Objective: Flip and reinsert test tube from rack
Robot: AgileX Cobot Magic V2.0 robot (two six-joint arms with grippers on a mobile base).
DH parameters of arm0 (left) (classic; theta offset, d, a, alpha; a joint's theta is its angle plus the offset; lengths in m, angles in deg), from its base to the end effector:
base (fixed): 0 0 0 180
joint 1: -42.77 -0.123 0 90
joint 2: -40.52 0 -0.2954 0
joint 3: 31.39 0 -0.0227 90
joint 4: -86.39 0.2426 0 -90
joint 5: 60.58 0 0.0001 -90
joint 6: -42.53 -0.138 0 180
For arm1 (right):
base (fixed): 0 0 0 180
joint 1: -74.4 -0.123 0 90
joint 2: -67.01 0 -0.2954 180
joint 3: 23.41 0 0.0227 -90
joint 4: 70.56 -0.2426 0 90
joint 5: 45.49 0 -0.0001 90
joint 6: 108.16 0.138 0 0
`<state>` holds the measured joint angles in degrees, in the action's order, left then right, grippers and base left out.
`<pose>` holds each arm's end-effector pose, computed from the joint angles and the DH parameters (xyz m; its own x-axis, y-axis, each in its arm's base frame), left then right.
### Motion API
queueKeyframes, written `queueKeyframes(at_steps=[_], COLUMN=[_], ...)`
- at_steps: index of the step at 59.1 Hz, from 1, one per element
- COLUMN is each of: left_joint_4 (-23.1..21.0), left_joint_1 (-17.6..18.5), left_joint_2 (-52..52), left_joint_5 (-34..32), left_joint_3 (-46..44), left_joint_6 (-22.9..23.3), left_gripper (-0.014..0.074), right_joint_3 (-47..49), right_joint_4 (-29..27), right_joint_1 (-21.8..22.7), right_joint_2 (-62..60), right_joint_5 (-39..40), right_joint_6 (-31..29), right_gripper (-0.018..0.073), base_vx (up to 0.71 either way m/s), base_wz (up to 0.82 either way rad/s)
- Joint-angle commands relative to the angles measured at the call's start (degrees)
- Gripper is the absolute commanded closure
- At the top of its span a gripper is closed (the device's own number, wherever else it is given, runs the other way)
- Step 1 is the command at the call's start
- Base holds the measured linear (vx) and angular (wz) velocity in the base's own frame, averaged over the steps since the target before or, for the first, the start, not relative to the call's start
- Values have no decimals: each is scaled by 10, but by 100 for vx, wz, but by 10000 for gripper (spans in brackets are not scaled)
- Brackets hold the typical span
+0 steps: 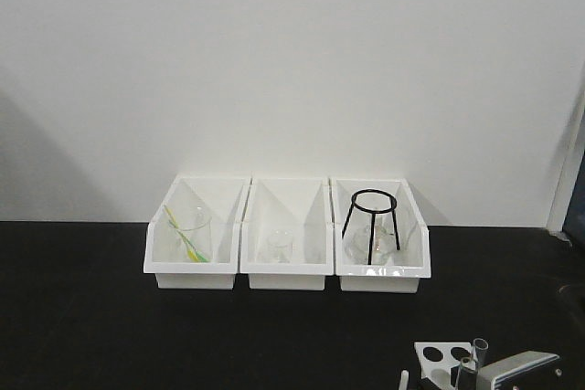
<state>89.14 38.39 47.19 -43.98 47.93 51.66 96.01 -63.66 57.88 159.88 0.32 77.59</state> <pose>0.0813 0.0081 0.1668 -0.2055 -0.1292 -0.9701 -0.1137 0.9877 -0.1074 0.2597 0.0894 0.1689 -0.2997 -0.0720 -0.9513 -0.3571 0.9331 0.0418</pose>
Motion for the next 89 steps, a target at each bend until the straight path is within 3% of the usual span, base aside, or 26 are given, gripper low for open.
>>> queueKeyframes(at_steps=[1, 8, 13, 22, 23, 32, 46, 69, 79, 89], left_joint_4=[-2, -2, -2, -2, -2, -2, -2, -2, -2, -2], left_joint_1=[4, 4, 4, 4, 4, 4, 4, 4, 4, 4], left_joint_2=[-7, -7, -7, -7, -7, -7, -7, -7, -7, -7], left_joint_5=[-50, -50, -50, -50, -50, -50, -50, -50, -50, -50], left_joint_3=[0, 0, 0, 0, 0, 0, 0, 0, 0, 0], left_joint_6=[0, 0, 0, 0, 0, 0, 0, 0, 0, 0], left_gripper=[603, 603, 603, 603, 603, 603, 603, 603, 603, 603], right_joint_3=[11, 11, 20, 81, 120, 149, 148, 148, 145, 95], right_joint_4=[3, 2, 0, 2, 0, 0, -13, -13, -10, -39], right_joint_1=[-1, -1, -1, -1, -1, -1, -1, -1, 1, 83], right_joint_2=[-25, -81, -150, -292, -358, -442, -495, -497, -497, -554], right_joint_5=[54, 53, 4, -197, -292, -396, -447, -449, -448, -430], right_joint_6=[-2, -2, 3, 11, 11, 11, 16, 16, -18, -32], right_gripper=[79, 23, 24, 24, 24, 24, 38, 38, 43, 113], base_vx=[0, 0, 0, 0, 0, 0, 0, 0, 0, 0], base_wz=[0, 0, 0, 0, 0, 0, 0, 0, 0, 0])
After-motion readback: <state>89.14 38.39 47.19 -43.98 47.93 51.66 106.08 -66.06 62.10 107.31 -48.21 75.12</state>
